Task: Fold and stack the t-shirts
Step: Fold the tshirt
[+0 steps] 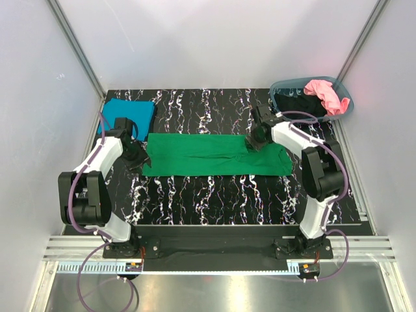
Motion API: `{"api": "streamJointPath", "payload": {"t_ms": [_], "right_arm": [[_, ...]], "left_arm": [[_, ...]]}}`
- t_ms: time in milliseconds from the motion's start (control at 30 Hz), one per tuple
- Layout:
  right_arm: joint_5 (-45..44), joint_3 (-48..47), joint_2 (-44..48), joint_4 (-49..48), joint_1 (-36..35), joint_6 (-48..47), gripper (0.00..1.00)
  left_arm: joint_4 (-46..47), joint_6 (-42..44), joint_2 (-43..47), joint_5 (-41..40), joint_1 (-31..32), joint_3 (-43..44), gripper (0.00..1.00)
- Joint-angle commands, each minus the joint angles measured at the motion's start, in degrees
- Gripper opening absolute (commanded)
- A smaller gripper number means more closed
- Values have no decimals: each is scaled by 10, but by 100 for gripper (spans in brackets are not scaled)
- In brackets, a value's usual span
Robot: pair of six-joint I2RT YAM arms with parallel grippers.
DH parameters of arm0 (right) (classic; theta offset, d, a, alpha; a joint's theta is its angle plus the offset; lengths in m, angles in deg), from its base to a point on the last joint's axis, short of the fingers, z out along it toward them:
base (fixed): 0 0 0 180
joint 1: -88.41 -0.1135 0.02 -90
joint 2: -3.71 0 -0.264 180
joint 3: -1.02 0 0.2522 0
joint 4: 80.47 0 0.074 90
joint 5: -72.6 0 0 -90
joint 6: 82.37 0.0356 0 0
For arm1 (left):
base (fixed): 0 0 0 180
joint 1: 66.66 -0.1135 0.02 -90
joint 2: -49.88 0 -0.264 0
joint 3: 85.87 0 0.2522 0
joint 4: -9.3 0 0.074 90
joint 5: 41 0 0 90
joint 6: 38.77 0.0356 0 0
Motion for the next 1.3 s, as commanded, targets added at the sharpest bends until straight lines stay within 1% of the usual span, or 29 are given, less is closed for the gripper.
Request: {"api": "streamJointPath", "payload": {"t_ms": [0,33,67,133,167,200,233,300,333,400,433,533,667,800,867,967,1200,1267], "right_arm": [[-14,-89,-42,1,-6,-39,22],[-5,-112,-54,1,-4,-56,24],[5,-139,-68,16,-4,-95,25],[11,-217,-97,59,-6,-128,32],[21,-233,-102,91,-5,-157,37],[13,-249,-107,114,-5,-167,42],[7,-263,-106,138,-5,-174,43],[-14,-238,-79,168,-5,-186,43],[-22,-223,-68,174,-4,-184,35],[-17,-194,-32,178,-3,-177,29],[-11,-165,-22,176,-2,-173,31],[27,-141,-10,168,-2,-143,44],[33,-150,-27,180,-3,-94,45],[37,-193,-69,207,-4,-59,48],[43,-210,-87,224,-2,-43,48],[46,-238,-115,251,-3,-24,48],[8,-303,-157,313,-2,-1,48],[9,-313,-168,328,-2,5,48]], "left_arm": [[17,2,12,16,-2,11,47],[17,3,13,16,-2,11,47],[18,3,14,16,-3,11,47],[17,3,16,6,-3,10,47],[17,1,16,-4,-2,9,47],[14,-3,21,-14,-2,9,47],[16,-10,22,-27,-2,7,47],[20,-14,28,-28,-3,3,47],[25,-18,29,-21,-2,3,47],[30,-21,28,-7,-2,2,47],[31,-23,25,0,-2,2,47],[31,-21,23,3,0,0,47],[30,-19,25,5,0,-5,47],[25,-14,29,2,-1,-7,47],[23,-11,33,-4,-1,-7,47],[23,-9,34,-6,0,-8,47],[23,-5,34,-6,0,-7,46],[23,-4,32,-8,-1,-7,46]]}}
